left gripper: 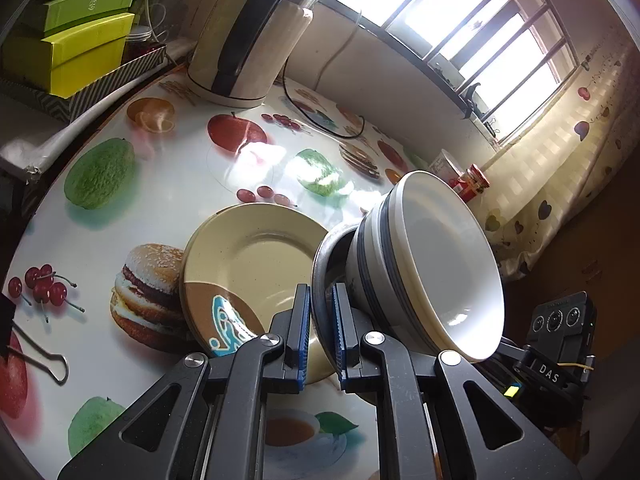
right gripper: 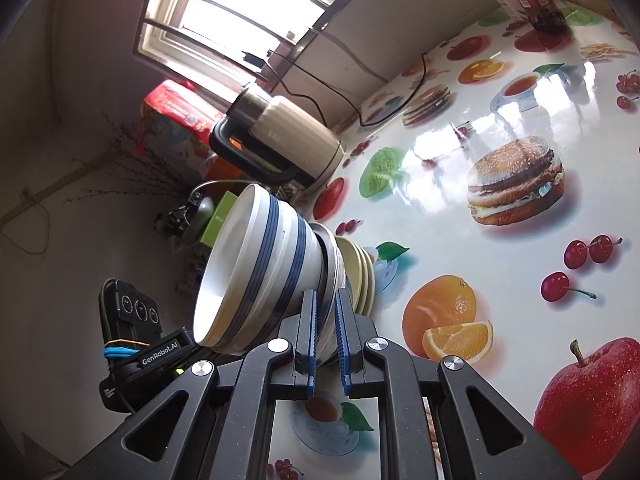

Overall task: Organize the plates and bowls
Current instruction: 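Carry the steel bowl stack with both grippers toward the beige plate stack, then lower the steel bowl stack onto the beige plates with both grippers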

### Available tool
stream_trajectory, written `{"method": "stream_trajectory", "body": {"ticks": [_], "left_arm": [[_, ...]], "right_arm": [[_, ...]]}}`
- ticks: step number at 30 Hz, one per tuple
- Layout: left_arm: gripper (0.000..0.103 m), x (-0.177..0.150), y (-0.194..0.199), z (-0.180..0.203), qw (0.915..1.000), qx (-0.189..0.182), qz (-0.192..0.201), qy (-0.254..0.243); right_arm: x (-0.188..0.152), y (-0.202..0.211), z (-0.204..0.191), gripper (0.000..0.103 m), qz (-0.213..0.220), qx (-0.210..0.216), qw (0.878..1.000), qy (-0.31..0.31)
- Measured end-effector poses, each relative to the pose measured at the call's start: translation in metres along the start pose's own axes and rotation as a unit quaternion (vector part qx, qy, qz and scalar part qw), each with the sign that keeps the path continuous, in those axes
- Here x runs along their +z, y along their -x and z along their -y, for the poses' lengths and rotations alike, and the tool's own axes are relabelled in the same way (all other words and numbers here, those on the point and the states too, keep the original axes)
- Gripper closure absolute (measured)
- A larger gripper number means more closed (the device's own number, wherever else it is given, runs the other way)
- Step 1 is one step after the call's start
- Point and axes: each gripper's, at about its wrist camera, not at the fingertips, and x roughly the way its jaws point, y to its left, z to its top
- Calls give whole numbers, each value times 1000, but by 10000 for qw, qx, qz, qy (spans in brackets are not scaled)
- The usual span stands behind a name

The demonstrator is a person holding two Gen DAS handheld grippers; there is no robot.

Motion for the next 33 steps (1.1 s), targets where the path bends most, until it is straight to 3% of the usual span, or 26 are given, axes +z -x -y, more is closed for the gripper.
{"method": "stream_trajectory", "body": {"ticks": [33], "left_arm": [[92,17,-5,-44,9990,348,22,285]], "right_arm": [[16,-63,-9,92,-437,110,9990,76]]}}
